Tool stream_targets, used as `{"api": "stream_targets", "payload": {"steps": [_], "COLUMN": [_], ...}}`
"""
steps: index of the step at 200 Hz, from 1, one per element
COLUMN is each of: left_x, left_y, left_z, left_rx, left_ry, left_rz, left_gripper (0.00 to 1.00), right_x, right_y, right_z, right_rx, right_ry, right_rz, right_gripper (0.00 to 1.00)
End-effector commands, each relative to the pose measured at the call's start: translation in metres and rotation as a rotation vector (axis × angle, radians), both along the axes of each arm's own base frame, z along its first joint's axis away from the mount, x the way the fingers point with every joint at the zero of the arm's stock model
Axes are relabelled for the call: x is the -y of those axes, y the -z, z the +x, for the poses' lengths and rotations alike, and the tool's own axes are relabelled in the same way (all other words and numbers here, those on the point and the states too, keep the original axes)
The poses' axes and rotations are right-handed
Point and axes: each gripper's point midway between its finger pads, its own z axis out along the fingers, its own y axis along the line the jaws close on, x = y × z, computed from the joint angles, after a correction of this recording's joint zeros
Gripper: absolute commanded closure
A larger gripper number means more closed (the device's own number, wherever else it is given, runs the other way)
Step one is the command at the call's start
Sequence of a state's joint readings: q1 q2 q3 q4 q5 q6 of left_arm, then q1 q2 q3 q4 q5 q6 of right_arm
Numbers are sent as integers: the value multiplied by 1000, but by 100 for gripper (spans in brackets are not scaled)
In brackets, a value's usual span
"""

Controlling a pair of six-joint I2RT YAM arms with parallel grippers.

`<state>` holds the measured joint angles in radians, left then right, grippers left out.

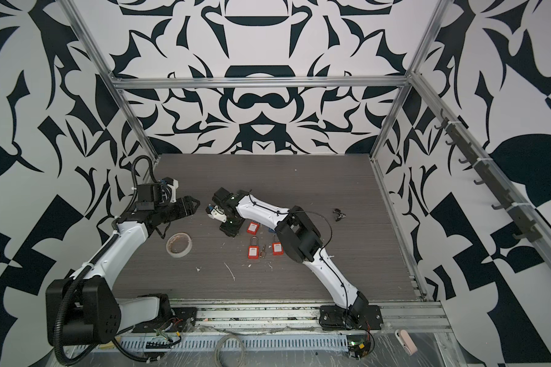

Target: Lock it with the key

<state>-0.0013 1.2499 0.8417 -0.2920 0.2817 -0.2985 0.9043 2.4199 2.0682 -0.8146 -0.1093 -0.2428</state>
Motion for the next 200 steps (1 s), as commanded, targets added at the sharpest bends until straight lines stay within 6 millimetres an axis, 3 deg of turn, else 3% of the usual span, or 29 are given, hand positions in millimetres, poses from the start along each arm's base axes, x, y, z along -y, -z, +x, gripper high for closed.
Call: {"api": "stream_targets", "payload": {"steps": [1,34,67,91,116,136,159,200], "left_x": [3,4,9,11,19,36,69,115], "left_y": [-6,-11,-25,-42,-61,-73,-90,-100], "left_z": [-2,-2,0,1,-2,-11,-35,-72], "left_rx": [20,40,104,185,288,373,516,698], "left_ry": [14,38,102,164,268,410,656,986], "left_rz": [-8,3,34,84,129,129,87,61], "left_gripper": [29,29,30,30,31,34,39,40], "right_x": [4,-3,-6,6,29,48,67,86], "right_y": [-3,-35,-96,-131,-153,-168,-181,-202], "right_z": [-2,2,6,4,6,5,-2,-18], "right_rx": [2,57,115,141,178,191,228,279], "right_ry": [-7,-58,-175,-272,-338,-383,-457,-530], "right_rz": [-29,29,170,248,268,269,227,195], "right_gripper": [57,64,67,70,72,72,72,72]}}
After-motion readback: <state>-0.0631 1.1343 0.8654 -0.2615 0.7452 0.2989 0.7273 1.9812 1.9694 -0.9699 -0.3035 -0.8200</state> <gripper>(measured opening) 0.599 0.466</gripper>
